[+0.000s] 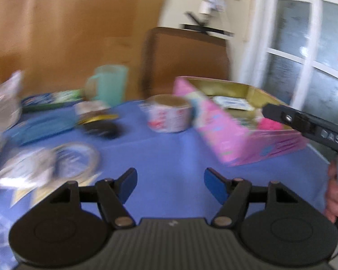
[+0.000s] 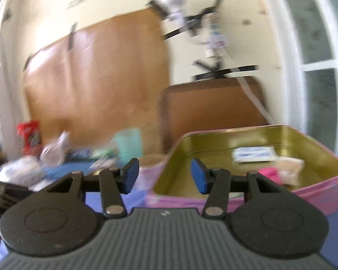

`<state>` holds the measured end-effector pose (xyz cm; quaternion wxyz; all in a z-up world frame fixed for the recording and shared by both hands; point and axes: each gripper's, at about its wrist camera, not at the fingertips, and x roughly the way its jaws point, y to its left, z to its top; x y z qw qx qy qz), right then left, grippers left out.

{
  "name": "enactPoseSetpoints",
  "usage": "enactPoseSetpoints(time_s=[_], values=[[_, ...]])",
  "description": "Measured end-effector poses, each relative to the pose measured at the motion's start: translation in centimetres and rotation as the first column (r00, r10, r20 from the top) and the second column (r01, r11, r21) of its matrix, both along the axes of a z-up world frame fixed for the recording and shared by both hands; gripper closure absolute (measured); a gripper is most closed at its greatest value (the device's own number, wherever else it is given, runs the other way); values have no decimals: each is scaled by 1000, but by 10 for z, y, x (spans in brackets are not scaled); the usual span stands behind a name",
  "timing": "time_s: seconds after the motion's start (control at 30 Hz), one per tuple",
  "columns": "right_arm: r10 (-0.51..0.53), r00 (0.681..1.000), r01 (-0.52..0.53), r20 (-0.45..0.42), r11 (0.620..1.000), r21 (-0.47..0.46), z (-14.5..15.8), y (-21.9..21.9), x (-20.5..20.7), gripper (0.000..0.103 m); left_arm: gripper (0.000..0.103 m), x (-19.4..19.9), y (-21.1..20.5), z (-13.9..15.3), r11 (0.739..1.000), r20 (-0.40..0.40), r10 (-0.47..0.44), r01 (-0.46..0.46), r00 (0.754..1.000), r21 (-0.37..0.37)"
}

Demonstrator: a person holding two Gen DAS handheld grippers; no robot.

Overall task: Organize soft objects
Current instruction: 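Grasp the smiley-face bag with the right gripper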

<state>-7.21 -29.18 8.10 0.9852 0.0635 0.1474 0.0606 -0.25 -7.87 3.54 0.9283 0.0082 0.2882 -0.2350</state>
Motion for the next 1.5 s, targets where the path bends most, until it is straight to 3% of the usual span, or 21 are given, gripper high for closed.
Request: enactPoseSetpoints(time_s=[0.17, 0.27, 0.4, 0.53, 0.77, 1.03, 1.3, 1.37, 1.4, 1.5], values=[[120, 989, -121, -85, 993, -12, -3, 50, 16, 54, 35, 3, 76, -12, 981, 8, 193, -193, 981, -1], [191, 971, -194, -141, 981, -10, -3, 79, 32, 54, 35, 10, 125, -22, 944, -13, 329, -329, 944, -5], [268, 945, -268, -188, 963, 27, -1, 119, 60, 54, 35, 16, 174, -32, 903, -59, 416, -420, 908, -91], [311, 924, -299, -222, 950, 85, 1, 155, 85, 54, 32, 17, 192, -35, 891, -96, 414, -424, 905, -163], [328, 900, -301, -285, 944, 138, -21, 182, 89, 54, 31, 15, 176, -35, 918, -58, 383, -387, 922, -91], [369, 872, -336, -320, 929, 156, -24, 182, 111, 53, 30, 20, 182, -38, 912, -85, 385, -393, 919, -117], [427, 806, -288, -410, 888, 360, -50, 186, 162, 53, 29, 21, 180, -37, 910, -87, 395, -403, 914, -96], [460, 772, -274, -438, 863, 424, -60, 186, 171, 58, 29, 21, 180, -37, 910, -87, 397, -404, 914, -93], [463, 766, -265, -446, 860, 437, -64, 186, 173, 73, 29, 22, 179, -37, 910, -87, 398, -405, 913, -91], [463, 789, -245, -404, 840, 484, -59, 174, 162, 85, 29, 21, 178, -37, 908, -86, 404, -410, 911, -88]])
